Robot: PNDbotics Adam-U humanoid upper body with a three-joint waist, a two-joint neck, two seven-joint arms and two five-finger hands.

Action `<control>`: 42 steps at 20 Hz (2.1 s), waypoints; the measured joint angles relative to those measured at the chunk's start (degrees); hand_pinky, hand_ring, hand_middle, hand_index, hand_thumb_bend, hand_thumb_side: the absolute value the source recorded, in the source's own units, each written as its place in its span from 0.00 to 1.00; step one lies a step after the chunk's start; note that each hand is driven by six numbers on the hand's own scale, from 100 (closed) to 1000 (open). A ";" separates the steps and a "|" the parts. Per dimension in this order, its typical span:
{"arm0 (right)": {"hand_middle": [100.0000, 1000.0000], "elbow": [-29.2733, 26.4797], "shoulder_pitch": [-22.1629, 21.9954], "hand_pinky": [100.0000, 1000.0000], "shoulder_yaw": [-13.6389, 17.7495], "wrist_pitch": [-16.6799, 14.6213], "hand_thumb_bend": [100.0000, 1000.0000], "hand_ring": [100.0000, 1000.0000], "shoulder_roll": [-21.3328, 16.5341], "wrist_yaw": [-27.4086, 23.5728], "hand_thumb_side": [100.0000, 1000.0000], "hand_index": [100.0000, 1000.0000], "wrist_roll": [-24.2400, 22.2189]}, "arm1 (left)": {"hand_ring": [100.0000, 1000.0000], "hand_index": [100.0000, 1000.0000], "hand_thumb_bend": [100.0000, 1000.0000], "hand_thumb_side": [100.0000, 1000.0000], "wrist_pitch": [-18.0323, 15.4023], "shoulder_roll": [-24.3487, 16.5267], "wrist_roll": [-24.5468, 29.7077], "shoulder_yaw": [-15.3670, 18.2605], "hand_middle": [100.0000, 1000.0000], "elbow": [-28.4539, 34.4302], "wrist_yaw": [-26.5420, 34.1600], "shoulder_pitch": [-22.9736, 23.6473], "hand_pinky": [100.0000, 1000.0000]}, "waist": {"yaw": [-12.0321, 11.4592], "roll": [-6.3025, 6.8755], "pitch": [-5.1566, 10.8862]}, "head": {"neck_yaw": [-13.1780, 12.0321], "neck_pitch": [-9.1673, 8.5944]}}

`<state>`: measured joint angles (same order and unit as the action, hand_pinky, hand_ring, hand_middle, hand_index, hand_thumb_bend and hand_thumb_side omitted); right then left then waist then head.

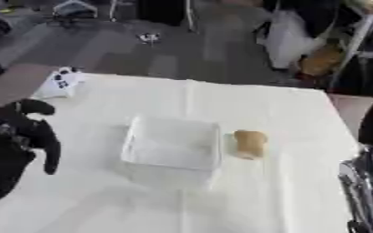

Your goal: Pick up objects on the table and place them in the box.

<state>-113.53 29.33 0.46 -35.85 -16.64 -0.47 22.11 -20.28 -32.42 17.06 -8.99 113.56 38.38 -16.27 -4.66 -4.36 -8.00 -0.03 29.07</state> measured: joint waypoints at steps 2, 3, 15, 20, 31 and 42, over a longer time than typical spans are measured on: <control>0.22 0.00 0.00 0.00 0.00 0.00 0.00 0.09 0.00 0.00 1.00 0.37 0.00 | 0.50 0.70 0.53 0.84 0.00 0.00 0.00 0.00 0.74 0.00 0.00 0.00 0.23 | 0.00 0.00 0.00 | 0.00 -0.08; 0.22 0.00 0.00 0.00 0.00 0.00 0.00 0.09 0.00 0.00 1.00 0.37 0.00 | 0.50 0.70 0.53 0.84 0.00 0.00 0.00 0.00 0.74 0.00 0.00 0.00 0.23 | 0.00 0.00 0.00 | 0.00 -0.09; 0.23 0.00 0.00 0.00 0.00 0.01 0.00 0.10 0.00 0.00 1.00 0.37 0.00 | 0.50 0.70 0.53 0.84 0.00 0.00 -0.01 -0.02 0.74 0.00 0.00 0.00 0.23 | 0.00 0.00 0.00 | 0.00 -0.09; 0.32 0.00 -0.15 0.00 0.02 2.64 0.00 0.16 -0.06 0.62 1.00 0.48 -1.28 | 0.50 0.70 0.53 0.83 -0.06 0.00 -0.13 -0.01 0.74 0.00 0.00 -0.01 0.23 | -1.24 0.01 0.00 | 0.00 -0.10; 0.93 11.43 4.87 0.92 -1.74 24.62 0.68 0.84 -12.62 19.21 1.00 0.97 -24.79 | 0.50 0.70 0.54 0.82 0.34 -0.04 -0.21 0.02 0.74 0.00 1.36 -0.03 0.24 | -2.21 -0.09 2.55 | 4.03 -0.67; 0.95 44.21 18.54 0.99 -7.76 18.92 0.71 0.88 -19.22 34.37 1.00 1.00 -43.82 | 0.50 0.70 0.54 0.83 0.58 -0.56 -0.34 0.02 0.74 0.01 0.97 1.11 0.23 | -2.18 -0.52 2.87 | 6.18 -0.06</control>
<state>-69.32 47.87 -7.30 -16.93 -35.85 33.90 -21.71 -19.70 -32.98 16.71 -8.98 113.56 39.34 -15.16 -6.84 -4.88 -5.14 6.15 29.02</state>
